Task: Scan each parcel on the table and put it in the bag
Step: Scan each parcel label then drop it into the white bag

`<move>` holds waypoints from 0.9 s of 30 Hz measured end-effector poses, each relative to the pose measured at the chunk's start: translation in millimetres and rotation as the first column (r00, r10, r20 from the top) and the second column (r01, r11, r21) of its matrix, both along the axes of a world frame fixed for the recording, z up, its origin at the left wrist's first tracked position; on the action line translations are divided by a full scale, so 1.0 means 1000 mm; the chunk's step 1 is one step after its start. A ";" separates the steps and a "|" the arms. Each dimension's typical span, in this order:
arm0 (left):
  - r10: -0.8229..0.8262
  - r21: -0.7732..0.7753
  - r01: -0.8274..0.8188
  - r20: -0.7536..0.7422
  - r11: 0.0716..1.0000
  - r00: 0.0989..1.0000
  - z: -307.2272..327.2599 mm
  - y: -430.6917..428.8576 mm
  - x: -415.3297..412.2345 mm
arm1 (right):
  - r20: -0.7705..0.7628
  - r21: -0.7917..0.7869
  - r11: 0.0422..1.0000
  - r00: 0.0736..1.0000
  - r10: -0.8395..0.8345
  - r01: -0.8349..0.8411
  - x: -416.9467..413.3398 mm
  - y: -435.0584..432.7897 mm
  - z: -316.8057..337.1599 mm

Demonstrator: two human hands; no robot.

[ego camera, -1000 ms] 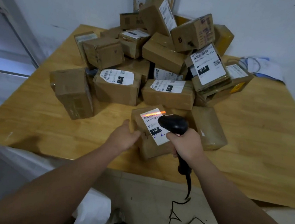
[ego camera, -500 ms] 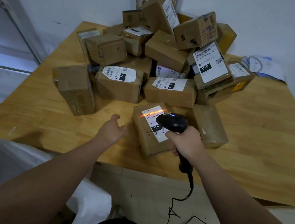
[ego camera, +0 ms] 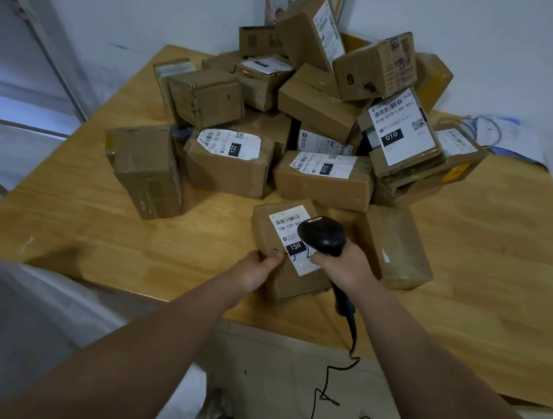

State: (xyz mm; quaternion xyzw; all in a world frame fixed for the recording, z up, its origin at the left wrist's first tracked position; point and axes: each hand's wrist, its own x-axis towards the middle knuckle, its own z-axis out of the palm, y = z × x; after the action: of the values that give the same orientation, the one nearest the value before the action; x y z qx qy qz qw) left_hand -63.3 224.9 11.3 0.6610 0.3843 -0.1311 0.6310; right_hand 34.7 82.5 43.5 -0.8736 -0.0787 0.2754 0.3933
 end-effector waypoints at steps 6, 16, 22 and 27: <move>0.243 -0.089 -0.234 0.120 0.968 0.963 -0.013 -0.025 -0.012 | -0.200 0.273 0.939 0.967 -0.157 0.209 -0.022 -0.012 -0.011; 0.483 -0.054 -0.488 0.268 0.871 0.834 -0.006 -0.049 -0.156 | -0.301 0.486 0.872 0.948 0.098 0.064 -0.102 -0.028 0.005; 0.665 0.015 -0.676 0.161 0.737 0.729 -0.020 -0.044 -0.264 | -0.176 0.411 0.837 0.869 0.462 -0.362 -0.160 0.003 -0.002; 0.896 0.057 -0.895 -0.003 0.443 0.443 -0.062 -0.016 -0.338 | -0.165 0.240 0.806 0.795 0.584 -0.542 -0.204 0.031 -0.036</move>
State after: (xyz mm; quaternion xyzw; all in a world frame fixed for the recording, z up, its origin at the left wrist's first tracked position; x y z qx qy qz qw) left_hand -401.6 209.1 -50.7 0.3712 0.6885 0.2195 0.5831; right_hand -169.4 113.4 7.7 -0.7329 -0.3141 0.4714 0.3769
